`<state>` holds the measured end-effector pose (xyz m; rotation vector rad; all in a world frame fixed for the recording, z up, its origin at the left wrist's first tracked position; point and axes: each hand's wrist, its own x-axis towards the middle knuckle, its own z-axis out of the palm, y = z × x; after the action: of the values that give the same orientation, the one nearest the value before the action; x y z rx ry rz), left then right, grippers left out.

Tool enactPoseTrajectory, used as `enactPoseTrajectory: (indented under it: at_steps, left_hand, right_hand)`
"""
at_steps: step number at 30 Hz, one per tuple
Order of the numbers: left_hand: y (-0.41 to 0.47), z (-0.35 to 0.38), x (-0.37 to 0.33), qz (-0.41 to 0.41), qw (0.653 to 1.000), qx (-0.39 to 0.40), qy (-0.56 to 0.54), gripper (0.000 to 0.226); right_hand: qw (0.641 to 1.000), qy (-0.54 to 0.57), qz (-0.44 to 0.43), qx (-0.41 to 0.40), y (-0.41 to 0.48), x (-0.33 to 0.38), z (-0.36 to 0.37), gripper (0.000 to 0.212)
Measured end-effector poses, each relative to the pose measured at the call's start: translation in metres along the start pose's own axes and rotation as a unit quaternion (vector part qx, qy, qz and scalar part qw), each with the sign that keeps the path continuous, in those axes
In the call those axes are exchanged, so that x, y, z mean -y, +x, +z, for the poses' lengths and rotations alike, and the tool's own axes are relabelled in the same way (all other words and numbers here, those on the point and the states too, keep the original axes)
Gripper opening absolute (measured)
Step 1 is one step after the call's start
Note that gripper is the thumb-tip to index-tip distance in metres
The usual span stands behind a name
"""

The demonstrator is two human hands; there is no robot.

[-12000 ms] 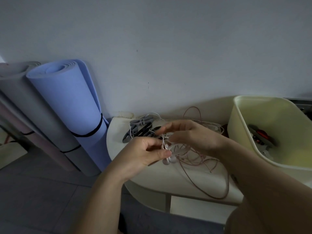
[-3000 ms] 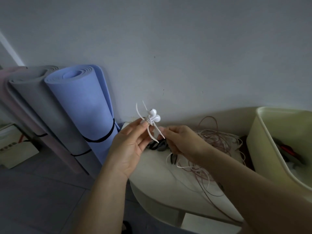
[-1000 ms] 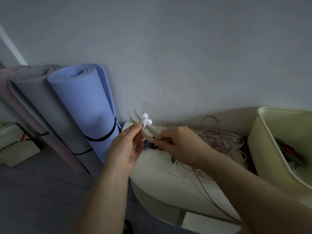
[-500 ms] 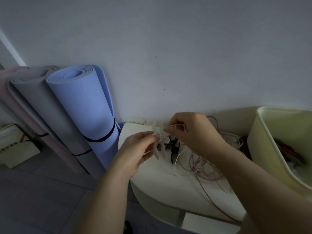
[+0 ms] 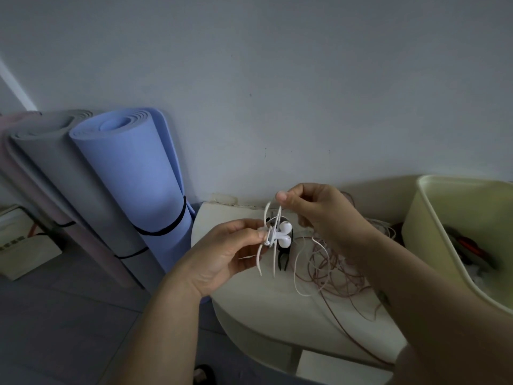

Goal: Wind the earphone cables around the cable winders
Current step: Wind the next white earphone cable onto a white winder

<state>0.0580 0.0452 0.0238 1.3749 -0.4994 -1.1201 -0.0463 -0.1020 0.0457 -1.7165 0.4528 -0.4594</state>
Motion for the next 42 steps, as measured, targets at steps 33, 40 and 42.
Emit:
enactPoseTrajectory:
  at_steps: [33,40,42]
  left_hand:
    - [0.002,0.008,-0.001,0.08,0.943,-0.071,-0.316,0.025]
    - [0.01,-0.002,0.003,0.096,0.912,-0.217,-0.334,0.009]
    - [0.011,-0.005,0.004,0.101,0.918,-0.236,-0.303,0.009]
  right_hand:
    - [0.989,0.109,0.067,0.077,0.013,-0.03,0.036,0.037]
    - [0.977,-0.186,-0.043,0.096,0.004,-0.019,0.034,0.018]
    - [0.966,-0.23,-0.06,0.098,0.002,-0.018,0.033,0.017]
